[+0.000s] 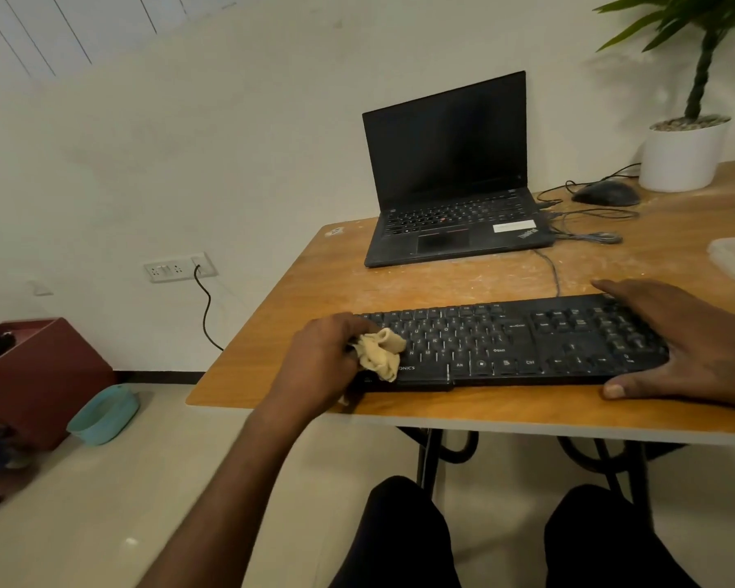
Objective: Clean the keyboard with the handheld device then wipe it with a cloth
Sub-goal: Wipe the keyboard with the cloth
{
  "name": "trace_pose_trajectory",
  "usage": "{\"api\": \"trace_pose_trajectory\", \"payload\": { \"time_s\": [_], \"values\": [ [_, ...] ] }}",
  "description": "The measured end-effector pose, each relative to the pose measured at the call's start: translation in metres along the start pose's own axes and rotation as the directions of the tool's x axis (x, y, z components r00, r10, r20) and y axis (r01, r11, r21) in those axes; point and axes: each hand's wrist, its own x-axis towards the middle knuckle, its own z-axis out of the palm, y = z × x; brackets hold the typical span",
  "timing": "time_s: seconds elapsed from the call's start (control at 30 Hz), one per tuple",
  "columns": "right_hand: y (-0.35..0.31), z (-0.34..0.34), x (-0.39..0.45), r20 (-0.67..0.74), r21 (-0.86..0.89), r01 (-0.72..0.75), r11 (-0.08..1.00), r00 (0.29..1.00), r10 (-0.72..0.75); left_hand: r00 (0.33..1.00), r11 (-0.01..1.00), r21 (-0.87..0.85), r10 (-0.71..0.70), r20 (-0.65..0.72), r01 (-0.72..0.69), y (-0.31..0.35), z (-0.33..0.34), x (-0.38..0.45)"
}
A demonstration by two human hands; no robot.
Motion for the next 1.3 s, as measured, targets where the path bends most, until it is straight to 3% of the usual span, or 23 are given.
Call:
{"api": "trace_pose_trajectory", "payload": {
  "time_s": [0.2,0.5,0.83,1.1,1.3],
  "values": [
    [-0.003,-0.001,-0.002,-0.003,-0.001,-0.001,1.0,1.0,0.001,0.995,0.994,-0.055,0.098,0.018,-0.097,0.019,0.011,0.015],
    [-0.004,-0.001,-0.004,-0.006,0.02,-0.002,1.0,1.0,0.002,0.998,0.998,-0.002,-0.055,-0.007,0.055,-0.024,-0.008,-0.001],
    [-0.004,-0.001,-0.004,-0.011,0.021,0.002,1.0,1.0,-0.002,0.994,0.988,-0.118,0.105,0.003,-0.104,0.033,0.02,0.01],
    [-0.001,-0.001,-0.004,-0.007,0.01,0.007,1.0,1.0,-0.007,1.0,1.0,0.009,-0.019,-0.003,0.019,-0.012,-0.001,0.004],
    [0.0,-0.001,-0.005,-0.009,0.007,0.018,1.0,1.0,-0.018,0.997,0.996,-0.044,0.075,-0.012,-0.075,0.016,0.014,0.012]
  ]
}}
